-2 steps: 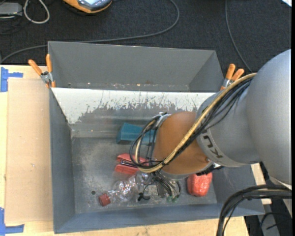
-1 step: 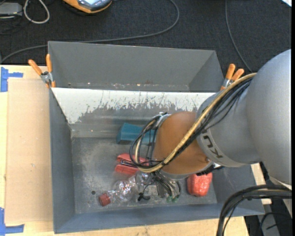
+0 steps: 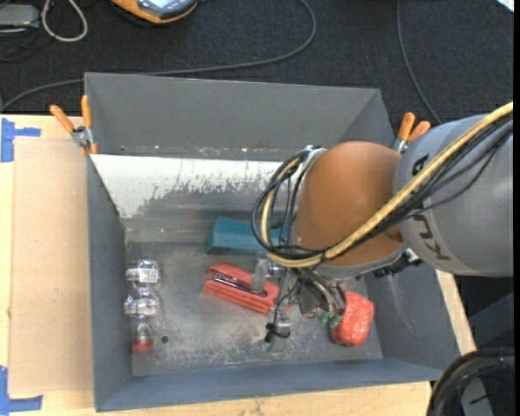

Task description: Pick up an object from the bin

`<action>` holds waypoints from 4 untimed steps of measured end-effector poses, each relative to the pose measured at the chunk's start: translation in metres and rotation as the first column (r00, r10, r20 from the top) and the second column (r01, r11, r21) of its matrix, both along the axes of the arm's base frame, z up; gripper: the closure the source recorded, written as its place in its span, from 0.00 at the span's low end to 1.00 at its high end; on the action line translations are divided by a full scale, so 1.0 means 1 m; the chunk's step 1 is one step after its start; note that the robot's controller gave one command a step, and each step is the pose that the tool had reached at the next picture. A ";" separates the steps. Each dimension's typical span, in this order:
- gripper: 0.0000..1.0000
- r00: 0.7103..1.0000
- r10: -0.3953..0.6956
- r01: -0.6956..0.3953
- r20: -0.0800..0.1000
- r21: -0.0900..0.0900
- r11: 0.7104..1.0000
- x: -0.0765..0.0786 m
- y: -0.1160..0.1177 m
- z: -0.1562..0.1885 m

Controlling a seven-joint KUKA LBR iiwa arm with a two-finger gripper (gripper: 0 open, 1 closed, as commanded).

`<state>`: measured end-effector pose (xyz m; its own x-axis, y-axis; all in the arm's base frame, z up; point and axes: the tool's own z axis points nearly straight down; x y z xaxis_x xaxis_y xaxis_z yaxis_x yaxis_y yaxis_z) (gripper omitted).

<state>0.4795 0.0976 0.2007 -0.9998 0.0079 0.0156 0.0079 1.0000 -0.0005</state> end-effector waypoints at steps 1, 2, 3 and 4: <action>0.00 1.000 -0.003 0.003 0.005 0.001 1.000 0.004 0.001 0.045; 0.00 1.000 0.010 -0.010 -0.007 -0.001 1.000 0.030 -0.048 -0.032; 0.00 0.999 0.035 -0.035 0.016 0.007 0.999 0.040 -0.004 0.000; 0.00 1.000 -0.006 0.006 -0.013 -0.004 1.000 0.057 -0.047 -0.068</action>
Offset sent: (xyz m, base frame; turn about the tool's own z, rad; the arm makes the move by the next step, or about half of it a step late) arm 0.0299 -0.0454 -0.0268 -0.0150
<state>0.5365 0.0506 0.1327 -0.9995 0.0137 0.0290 0.0135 0.9999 -0.0046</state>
